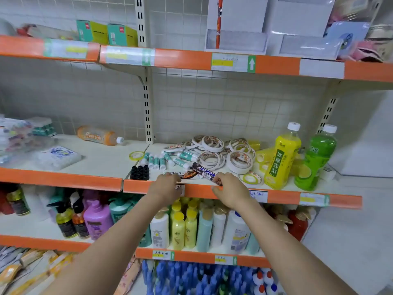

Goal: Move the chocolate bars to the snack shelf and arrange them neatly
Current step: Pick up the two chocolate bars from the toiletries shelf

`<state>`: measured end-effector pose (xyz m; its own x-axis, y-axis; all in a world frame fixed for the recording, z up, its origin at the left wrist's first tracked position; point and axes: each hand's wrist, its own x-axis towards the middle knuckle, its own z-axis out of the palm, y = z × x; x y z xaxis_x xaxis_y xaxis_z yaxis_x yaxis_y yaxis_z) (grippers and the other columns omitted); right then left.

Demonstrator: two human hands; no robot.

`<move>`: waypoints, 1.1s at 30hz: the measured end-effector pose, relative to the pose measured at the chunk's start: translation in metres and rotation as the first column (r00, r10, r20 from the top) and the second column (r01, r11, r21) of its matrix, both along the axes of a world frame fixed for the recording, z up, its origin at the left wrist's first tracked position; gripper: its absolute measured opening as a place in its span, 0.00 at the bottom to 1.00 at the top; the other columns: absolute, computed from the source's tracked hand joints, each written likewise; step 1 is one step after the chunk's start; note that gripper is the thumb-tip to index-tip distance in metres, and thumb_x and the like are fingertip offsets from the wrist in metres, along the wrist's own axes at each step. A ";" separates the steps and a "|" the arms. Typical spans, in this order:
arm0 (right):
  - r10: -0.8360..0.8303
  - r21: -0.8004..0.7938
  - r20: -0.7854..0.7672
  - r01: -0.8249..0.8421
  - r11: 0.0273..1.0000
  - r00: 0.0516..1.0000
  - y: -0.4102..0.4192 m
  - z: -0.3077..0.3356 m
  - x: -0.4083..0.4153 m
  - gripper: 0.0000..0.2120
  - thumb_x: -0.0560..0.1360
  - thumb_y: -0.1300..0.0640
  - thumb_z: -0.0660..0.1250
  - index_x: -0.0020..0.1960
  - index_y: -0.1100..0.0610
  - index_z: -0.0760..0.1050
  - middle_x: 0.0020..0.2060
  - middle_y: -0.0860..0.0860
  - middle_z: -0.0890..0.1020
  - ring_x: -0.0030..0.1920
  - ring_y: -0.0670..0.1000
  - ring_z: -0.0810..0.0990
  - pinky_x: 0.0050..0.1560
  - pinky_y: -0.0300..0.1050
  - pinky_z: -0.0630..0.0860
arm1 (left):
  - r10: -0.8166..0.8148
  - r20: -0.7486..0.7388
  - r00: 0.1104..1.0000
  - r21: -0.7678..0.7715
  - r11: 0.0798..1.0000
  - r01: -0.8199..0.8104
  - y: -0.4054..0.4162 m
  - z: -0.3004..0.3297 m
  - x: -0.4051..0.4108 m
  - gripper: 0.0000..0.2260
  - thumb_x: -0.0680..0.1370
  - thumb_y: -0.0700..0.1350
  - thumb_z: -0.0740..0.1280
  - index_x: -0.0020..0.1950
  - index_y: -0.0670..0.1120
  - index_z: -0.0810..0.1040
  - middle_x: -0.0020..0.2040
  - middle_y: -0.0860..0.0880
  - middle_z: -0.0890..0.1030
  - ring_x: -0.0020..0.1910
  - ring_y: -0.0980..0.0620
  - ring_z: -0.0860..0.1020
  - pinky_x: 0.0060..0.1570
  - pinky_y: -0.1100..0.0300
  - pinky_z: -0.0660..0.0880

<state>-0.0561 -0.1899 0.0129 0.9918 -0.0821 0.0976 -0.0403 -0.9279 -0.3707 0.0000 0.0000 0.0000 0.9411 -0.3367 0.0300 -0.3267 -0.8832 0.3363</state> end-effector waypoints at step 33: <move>-0.144 -0.209 0.221 0.191 0.959 0.965 0.006 -0.031 0.057 0.18 0.76 0.50 0.61 0.64 0.54 0.65 0.59 0.53 0.74 0.59 0.55 0.71 0.56 0.51 0.66 | -0.158 0.317 0.935 0.261 0.963 0.075 -0.010 -0.009 0.051 0.19 0.78 0.52 0.62 0.63 0.41 0.66 0.61 0.43 0.68 0.60 0.43 0.69 0.56 0.49 0.68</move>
